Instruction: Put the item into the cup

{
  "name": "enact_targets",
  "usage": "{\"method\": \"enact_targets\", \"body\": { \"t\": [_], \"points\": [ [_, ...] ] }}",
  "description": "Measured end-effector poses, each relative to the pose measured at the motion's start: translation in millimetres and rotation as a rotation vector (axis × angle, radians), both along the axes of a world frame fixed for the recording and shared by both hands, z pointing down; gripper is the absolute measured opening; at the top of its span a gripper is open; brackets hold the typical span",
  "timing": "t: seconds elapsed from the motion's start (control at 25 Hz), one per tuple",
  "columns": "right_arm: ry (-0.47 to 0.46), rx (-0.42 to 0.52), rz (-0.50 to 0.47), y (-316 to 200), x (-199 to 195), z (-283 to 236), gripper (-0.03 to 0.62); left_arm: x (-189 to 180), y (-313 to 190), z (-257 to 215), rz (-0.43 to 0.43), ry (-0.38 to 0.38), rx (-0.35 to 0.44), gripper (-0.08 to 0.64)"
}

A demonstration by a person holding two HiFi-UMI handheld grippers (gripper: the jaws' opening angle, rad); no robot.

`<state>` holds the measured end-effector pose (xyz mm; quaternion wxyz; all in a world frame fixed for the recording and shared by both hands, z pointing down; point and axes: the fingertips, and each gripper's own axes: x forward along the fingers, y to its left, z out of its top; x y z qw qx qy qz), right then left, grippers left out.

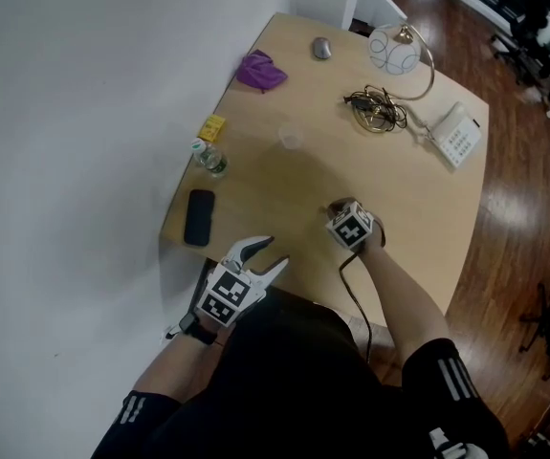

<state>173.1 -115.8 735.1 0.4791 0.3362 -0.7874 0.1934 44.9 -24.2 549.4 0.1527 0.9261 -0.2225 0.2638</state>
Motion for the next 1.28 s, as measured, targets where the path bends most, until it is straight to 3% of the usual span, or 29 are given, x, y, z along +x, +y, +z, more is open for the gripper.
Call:
{"method": "enact_targets", "body": {
  "t": [0.24, 0.44, 0.6, 0.84, 0.96, 1.16, 1.28],
  "points": [
    [-0.092, 0.08, 0.083, -34.4, -10.7, -40.9, 0.008, -13.2, -12.4, -5.2, -0.002, 0.025, 0.01, 0.187],
    [-0.205, 0.179, 0.148, -107.9, -26.4, -98.4, 0.008, -29.1, -23.8, -15.8, -0.015, 0.041, 0.031, 0.187],
    [-0.215, 0.235, 0.138, -162.3, -45.9, -129.4, 0.008, -49.5, -38.6, -20.8, -0.05, 0.047, 0.047, 0.187],
    [-0.23, 0.185, 0.172, -210.0, -74.7, -115.3, 0.008, -77.3, -58.4, -24.6, -0.093, 0.052, 0.056, 0.187],
    [-0.193, 0.143, 0.181, -220.5, -82.2, -91.7, 0.008, -88.1, -65.5, -22.9, -0.106, 0.052, 0.052, 0.187],
    [-0.013, 0.094, 0.122, -220.0, -82.4, -49.5, 0.009, -106.5, -69.7, -15.2, -0.128, 0.045, 0.03, 0.187],
    [0.011, 0.083, 0.112, -221.0, -85.5, -37.4, 0.009, -116.6, -70.0, -7.5, -0.137, 0.037, 0.016, 0.187]
  ]
}}
